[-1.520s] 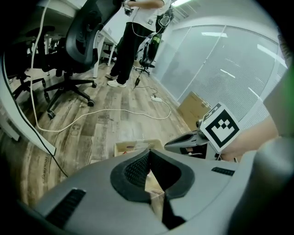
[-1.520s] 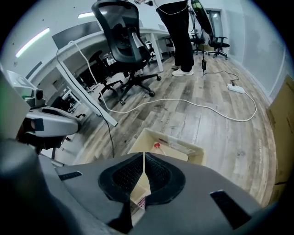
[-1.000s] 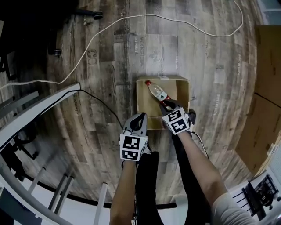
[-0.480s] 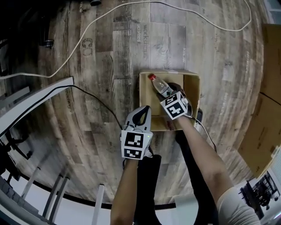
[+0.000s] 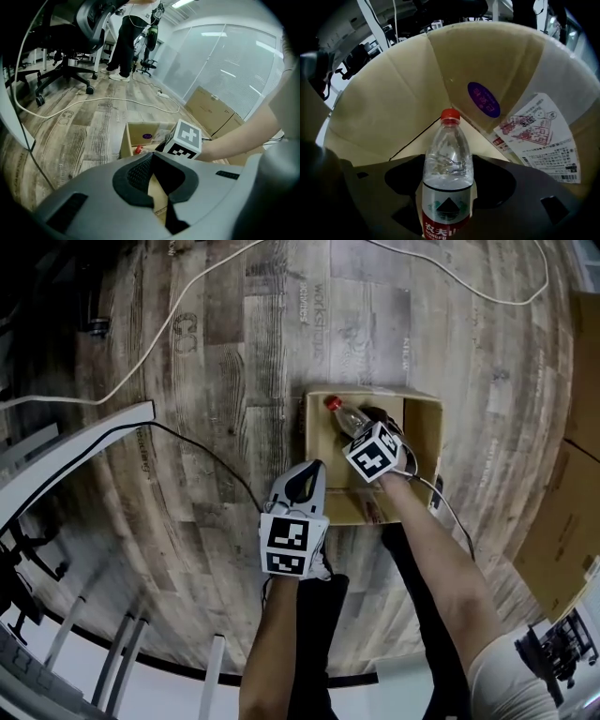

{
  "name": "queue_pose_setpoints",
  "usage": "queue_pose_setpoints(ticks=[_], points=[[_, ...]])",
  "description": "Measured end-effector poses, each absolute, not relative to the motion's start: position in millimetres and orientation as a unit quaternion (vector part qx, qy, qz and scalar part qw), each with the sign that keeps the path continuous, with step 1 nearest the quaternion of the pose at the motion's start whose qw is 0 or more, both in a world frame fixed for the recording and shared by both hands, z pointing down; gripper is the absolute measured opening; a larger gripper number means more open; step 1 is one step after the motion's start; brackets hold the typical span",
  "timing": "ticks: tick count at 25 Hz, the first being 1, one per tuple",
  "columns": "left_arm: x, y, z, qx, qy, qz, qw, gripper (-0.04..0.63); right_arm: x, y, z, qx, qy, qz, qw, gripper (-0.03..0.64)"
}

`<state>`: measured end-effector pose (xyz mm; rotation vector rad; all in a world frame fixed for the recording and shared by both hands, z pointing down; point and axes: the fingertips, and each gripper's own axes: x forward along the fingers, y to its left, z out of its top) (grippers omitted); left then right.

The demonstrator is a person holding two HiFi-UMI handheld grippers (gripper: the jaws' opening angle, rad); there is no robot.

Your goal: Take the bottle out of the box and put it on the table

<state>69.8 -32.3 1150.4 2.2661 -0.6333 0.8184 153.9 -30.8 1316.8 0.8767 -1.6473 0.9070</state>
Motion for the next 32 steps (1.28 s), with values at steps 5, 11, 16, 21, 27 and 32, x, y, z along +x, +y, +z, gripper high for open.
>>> queue_pose_setpoints(ticks=[5,11,16,21,27,32], points=[[72.8,-32.6,1146.5,0.866,-0.236,0.311,0.313,0.015,151.5,-28.3,1317.8,0.363,-0.681,0.364,0.522,0.304],[60.4,-28.8,1132.8,0.858,-0.256,0.311,0.317,0.014,152.8,-18.9,1285.3,0.392,-0.701,0.343,0.487,0.302],[60.5,-23.1,1108.9,0.857,-0.266,0.306,0.319,0.014,153.6,-12.1,1247.2,0.424,-0.715,0.327,0.450,0.302],[63.8,-14.8,1076.7,0.856,-0.276,0.299,0.319,0.015,159.3,-7.8,1204.0,0.453,-0.726,0.311,0.413,0.302],[64.2,-15.7,1033.6,0.857,-0.284,0.291,0.316,0.014,159.1,-22.6,1140.1,0.474,-0.742,0.296,0.372,0.302],[57.4,-23.7,981.8,0.864,-0.286,0.281,0.304,0.014,158.5,-35.2,1077.9,0.493,-0.747,0.283,0.345,0.302]])
